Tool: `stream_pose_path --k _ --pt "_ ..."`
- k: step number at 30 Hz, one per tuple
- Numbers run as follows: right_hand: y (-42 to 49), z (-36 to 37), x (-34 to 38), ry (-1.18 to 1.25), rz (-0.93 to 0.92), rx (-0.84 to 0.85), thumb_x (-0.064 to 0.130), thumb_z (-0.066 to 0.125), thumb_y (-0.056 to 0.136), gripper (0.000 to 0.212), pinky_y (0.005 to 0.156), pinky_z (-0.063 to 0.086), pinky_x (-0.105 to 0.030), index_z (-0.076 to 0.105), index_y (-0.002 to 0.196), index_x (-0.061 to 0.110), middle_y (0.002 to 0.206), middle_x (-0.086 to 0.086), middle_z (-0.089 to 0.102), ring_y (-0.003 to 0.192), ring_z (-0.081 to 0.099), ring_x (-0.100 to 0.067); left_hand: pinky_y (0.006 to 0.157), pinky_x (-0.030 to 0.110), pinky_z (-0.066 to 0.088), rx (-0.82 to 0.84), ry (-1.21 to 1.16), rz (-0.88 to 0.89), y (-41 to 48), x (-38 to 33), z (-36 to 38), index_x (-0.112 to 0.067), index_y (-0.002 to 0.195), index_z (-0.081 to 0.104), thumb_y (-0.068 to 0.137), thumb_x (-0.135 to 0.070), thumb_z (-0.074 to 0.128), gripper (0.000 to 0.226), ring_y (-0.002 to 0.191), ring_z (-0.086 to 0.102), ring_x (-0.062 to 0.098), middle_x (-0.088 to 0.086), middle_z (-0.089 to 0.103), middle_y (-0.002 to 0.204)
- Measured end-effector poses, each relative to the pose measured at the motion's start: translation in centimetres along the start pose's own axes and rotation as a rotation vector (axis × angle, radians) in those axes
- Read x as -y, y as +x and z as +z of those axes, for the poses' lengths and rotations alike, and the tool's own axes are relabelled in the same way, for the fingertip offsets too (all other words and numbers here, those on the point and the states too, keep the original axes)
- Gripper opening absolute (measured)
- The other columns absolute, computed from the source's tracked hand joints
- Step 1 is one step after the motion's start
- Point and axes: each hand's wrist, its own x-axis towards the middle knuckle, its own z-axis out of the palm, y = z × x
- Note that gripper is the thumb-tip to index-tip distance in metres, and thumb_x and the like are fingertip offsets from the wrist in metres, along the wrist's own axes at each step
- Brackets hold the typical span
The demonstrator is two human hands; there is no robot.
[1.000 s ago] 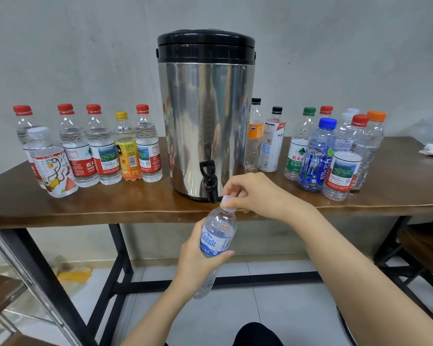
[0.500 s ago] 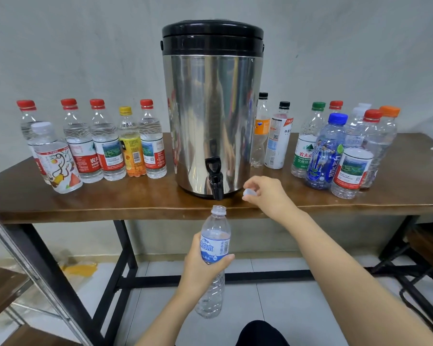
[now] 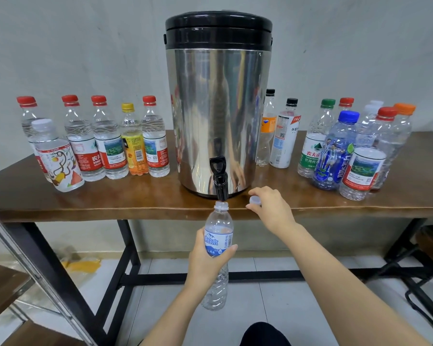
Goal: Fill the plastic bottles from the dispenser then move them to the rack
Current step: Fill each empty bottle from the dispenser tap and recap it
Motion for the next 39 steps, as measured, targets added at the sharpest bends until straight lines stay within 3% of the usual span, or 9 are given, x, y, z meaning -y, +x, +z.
stream_pose_path --k 5,14,19,22,24,28,32,35,39 --pt "0.1 0.1 -0.2 -0.02 -0.007 0.0 0.03 0.059 0.097 0.033 0.087 0.048 -0.039 0.06 0.129 0.021 0.128 -0.004 0.06 0.113 0.05 -0.026 0.072 0.015 0.052 -0.022 -0.02 -0.002 0.7 -0.2 0.4 -0.03 0.119 0.049 0.077 -0.031 0.082 0.053 0.086 0.063 -0.007 -0.013 0.065 0.102" --pt "-0.2 0.1 0.1 -0.006 -0.04 -0.076 0.033 0.059 0.097 0.039 0.083 0.046 -0.032 0.053 0.135 0.025 0.139 0.005 0.045 0.118 0.043 -0.02 0.069 0.007 0.046 -0.151 0.088 0.087 1.8 -0.2 1.2 -0.024 0.118 0.054 0.074 -0.03 0.085 0.054 0.1 0.061 0.01 -0.01 0.06 0.107" --pt "-1.0 -1.9 2.1 0.198 -0.171 -0.281 0.028 0.057 0.098 0.031 0.088 0.041 -0.024 0.057 0.129 0.023 0.13 0.009 0.053 0.114 0.05 -0.015 0.075 -0.002 0.04 -0.172 0.204 0.218 2.3 -0.3 0.7 -0.029 0.142 0.036 0.071 -0.028 0.088 0.087 0.113 0.048 -0.001 -0.02 0.043 0.132" --pt "-1.2 -3.7 4.2 0.354 -0.305 -0.347 0.029 0.058 0.097 0.029 0.087 0.052 -0.039 0.059 0.126 0.025 0.115 0.015 0.057 0.104 0.054 -0.011 0.071 0.003 0.041 -0.176 0.335 0.279 2.5 -0.7 0.4 -0.029 0.149 0.024 0.072 -0.035 0.086 0.099 0.111 0.038 -0.008 -0.021 0.029 0.139" --pt "-1.3 -4.7 5.5 0.359 -0.388 -0.327 0.032 0.057 0.097 0.032 0.085 0.052 -0.039 0.058 0.128 0.026 0.111 0.019 0.055 0.101 0.054 -0.009 0.078 0.012 0.042 -0.182 0.386 0.289 2.7 -0.9 0.3 -0.027 0.15 0.023 0.073 -0.038 0.085 0.1 0.113 0.035 -0.008 -0.016 0.027 0.147" --pt "-1.3 -6.2 7.3 0.219 -0.478 -0.256 0.03 0.06 0.096 0.037 0.081 0.046 -0.031 0.054 0.133 0.029 0.116 0.015 0.057 0.102 0.049 -0.008 0.081 0.017 0.044 -0.155 0.39 0.281 3.3 -1.0 0.1 -0.028 0.147 0.03 0.072 -0.041 0.085 0.095 0.118 0.043 -0.001 -0.016 0.026 0.149" --pt "-0.8 -6.6 8.2 0.114 -0.49 -0.228 0.021 0.061 0.096 0.035 0.077 0.041 -0.027 0.056 0.13 0.028 0.095 0.023 0.046 0.09 0.039 -0.002 0.068 -0.002 0.036 -0.137 0.369 0.268 3.5 -0.9 0.3 -0.025 0.137 0.043 0.069 -0.04 0.086 0.081 0.106 0.047 -0.003 -0.019 0.029 0.144" --pt "-0.3 -6.2 8.2 0.189 -0.472 -0.255 0.011 0.064 0.092 0.029 0.073 0.037 -0.022 0.062 0.118 0.023 0.074 0.026 0.042 0.082 0.039 0.0 0.07 -0.005 0.035 -0.152 0.349 0.271 3.7 -0.8 0.3 -0.024 0.134 0.048 0.068 -0.039 0.087 0.079 0.103 0.043 -0.008 -0.017 0.032 0.143" --pt "-0.5 -5.2 8.1 0.367 -0.49 -0.278 0.001 0.062 0.09 0.021 0.075 0.045 -0.016 0.062 0.103 0.017 0.085 0.019 0.055 0.081 0.051 -0.003 0.074 -0.007 0.032 -0.177 0.329 0.283 3.9 -0.5 0.3 -0.023 0.131 0.051 0.066 -0.035 0.089 0.076 0.103 0.041 -0.011 -0.019 0.037 0.137"
